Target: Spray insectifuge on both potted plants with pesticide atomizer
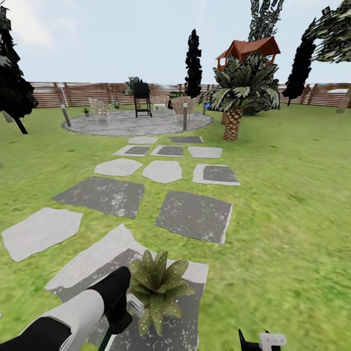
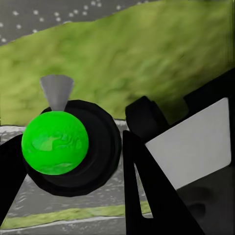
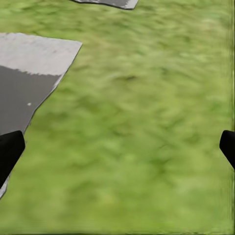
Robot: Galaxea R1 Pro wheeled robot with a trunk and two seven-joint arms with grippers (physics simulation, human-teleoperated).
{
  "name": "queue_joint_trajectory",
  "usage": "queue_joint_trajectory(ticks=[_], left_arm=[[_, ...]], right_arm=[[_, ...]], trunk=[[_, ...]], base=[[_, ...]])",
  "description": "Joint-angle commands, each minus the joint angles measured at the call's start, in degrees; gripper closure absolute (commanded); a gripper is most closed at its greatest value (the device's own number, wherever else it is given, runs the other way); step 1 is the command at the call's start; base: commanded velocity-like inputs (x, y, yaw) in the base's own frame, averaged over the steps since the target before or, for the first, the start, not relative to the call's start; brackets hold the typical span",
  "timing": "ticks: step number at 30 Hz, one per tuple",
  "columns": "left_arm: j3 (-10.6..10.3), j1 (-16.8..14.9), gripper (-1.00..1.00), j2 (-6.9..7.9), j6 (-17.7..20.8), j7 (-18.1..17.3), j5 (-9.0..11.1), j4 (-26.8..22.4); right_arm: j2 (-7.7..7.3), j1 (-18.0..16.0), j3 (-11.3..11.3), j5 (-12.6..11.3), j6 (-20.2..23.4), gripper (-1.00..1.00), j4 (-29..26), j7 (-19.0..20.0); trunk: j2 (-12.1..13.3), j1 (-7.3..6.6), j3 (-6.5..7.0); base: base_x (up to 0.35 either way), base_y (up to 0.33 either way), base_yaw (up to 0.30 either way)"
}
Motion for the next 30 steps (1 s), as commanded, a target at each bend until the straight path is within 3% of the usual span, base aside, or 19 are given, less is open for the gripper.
queue_joint_trajectory(ticks=[1, 6, 16, 26, 30], left_arm=[[-0.1, 0.0, 1.0, 0.03, 0.1, -0.8, -0.7, -0.1], [-0.2, -0.3, 1.0, 0.12, 0.1, -1.0, -1.0, -0.2], [-0.6, -0.1, 1.0, -0.2, 0.3, -1.0, -1.1, -0.1], [-0.3, 0.0, 1.0, 0.02, 0.4, -0.7, -1.1, -0.1], [-0.1, -0.1, 1.0, 0.12, 0.1, -0.6, -1.1, -0.2]], right_arm=[[0.01, 0.0, -0.5, 0.6, -0.2, -1.0, 0.1, 0.1], [-0.02, 0.0, -0.5, 0.6, -0.1, -1.0, 0.1, 0.3], [-0.24, 0.0, -0.5, 0.6, -0.1, -1.0, 0.1, 0.1], [-0.16, 0.0, -0.6, 0.5, -0.2, -1.0, 0.1, 0.0], [-0.16, 0.0, -0.5, 0.5, -0.2, -1.0, 0.1, 0.0]], trunk=[[0.0, -0.01, -0.05], [0.0, -0.01, -0.05], [0.0, -0.01, -0.04], [0.0, -0.01, 0.0], [0.0, -0.01, 0.0]], base=[[0.0, 0.0, -0.161], [0.014, 0.064, -0.035], [0.053, 0.293, -0.006], [-0.072, 0.305, -0.269], [-0.006, 0.115, -0.048]])
